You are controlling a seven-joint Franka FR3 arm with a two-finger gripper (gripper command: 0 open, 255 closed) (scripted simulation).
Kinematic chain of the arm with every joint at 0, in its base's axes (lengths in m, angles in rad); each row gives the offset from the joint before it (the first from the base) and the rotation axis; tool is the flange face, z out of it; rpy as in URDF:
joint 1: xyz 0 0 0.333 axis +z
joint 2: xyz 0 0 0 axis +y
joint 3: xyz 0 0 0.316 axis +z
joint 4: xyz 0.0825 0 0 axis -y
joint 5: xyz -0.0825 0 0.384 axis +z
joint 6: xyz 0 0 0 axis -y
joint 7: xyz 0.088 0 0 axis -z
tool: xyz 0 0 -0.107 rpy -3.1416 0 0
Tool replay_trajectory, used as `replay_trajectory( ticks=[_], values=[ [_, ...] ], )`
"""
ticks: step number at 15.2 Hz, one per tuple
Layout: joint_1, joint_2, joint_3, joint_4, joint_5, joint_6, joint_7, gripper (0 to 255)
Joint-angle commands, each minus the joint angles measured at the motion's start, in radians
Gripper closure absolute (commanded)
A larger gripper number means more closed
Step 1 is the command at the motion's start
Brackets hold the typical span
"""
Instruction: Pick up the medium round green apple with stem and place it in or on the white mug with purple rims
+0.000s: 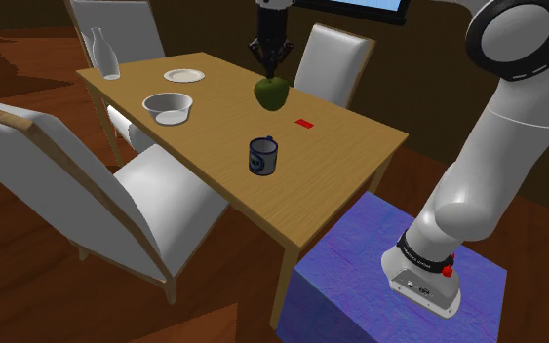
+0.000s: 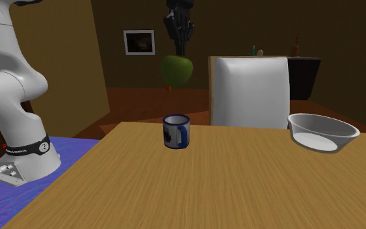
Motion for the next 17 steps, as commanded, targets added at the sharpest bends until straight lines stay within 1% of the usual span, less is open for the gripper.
replay_trajectory(
  ticks=[1, 17],
  values=[
    [0.001, -0.008, 0.001, -0.032, 0.0, 0.025, 0.004, 255],
    [0.0, -0.024, 0.0, -0.269, -0.001, 0.245, 0.012, 255]
  ],
)
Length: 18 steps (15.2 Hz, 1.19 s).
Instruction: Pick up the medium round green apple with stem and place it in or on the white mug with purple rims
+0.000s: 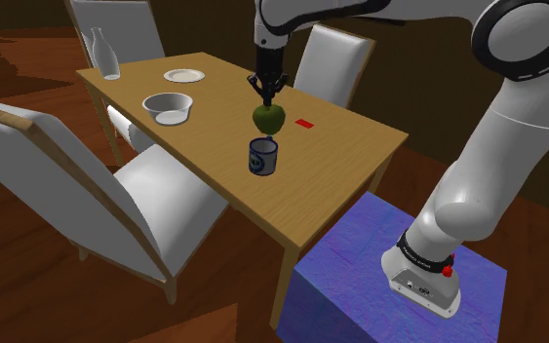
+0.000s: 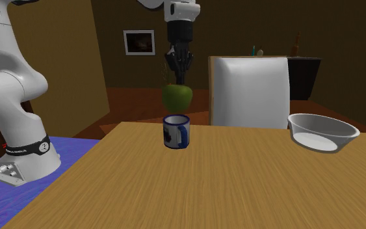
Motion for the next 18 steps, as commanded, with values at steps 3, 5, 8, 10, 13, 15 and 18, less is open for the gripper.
replay_trajectory(
  ticks=[3, 5, 8, 10, 13, 15, 18],
  values=[
    [0.0, 0.003, 0.0, -0.051, -0.001, 0.055, 0.003, 255],
    [0.0, 0.009, 0.0, -0.082, -0.002, 0.091, 0.004, 255],
    [0.0, 0.009, 0.0, -0.082, -0.002, 0.091, 0.004, 255],
    [0.0, 0.009, 0.0, -0.082, -0.002, 0.091, 0.004, 255],
    [0.0, 0.009, 0.0, -0.082, -0.002, 0.091, 0.004, 255],
    [0.0, 0.009, 0.0, -0.082, -0.002, 0.091, 0.004, 0],
    [0.0, 0.009, 0.0, -0.082, -0.002, 0.091, 0.004, 0]
  ],
)
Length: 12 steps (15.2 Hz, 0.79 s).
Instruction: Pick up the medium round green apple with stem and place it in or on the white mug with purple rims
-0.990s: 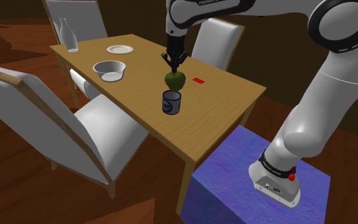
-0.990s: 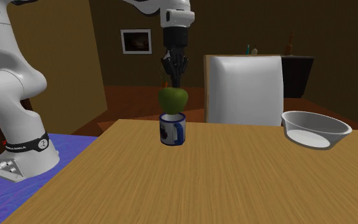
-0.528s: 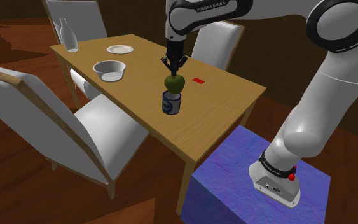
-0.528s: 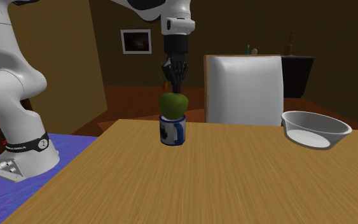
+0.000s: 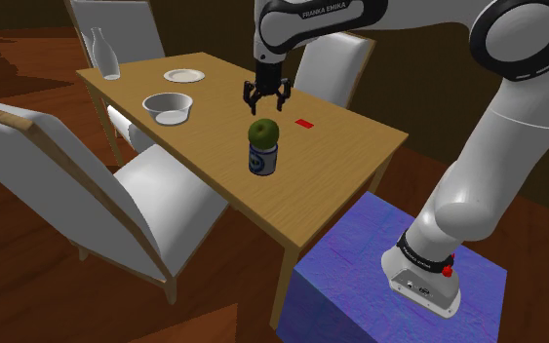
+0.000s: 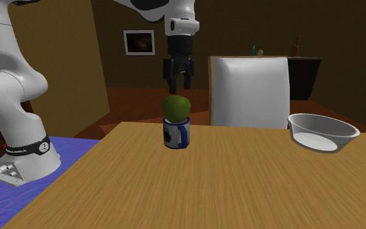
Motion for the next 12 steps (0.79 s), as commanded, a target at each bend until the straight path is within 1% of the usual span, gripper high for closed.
replay_trajectory(
  ticks=[1, 5, 12],
  values=[
    [0.0, 0.0, 0.0, 0.0, 0.0, 0.0, 0.0, 0],
    [0.002, -0.011, 0.002, 0.114, 0.002, -0.125, -0.002, 0],
    [0.002, -0.011, 0.002, 0.114, 0.002, -0.125, -0.002, 0]
  ],
)
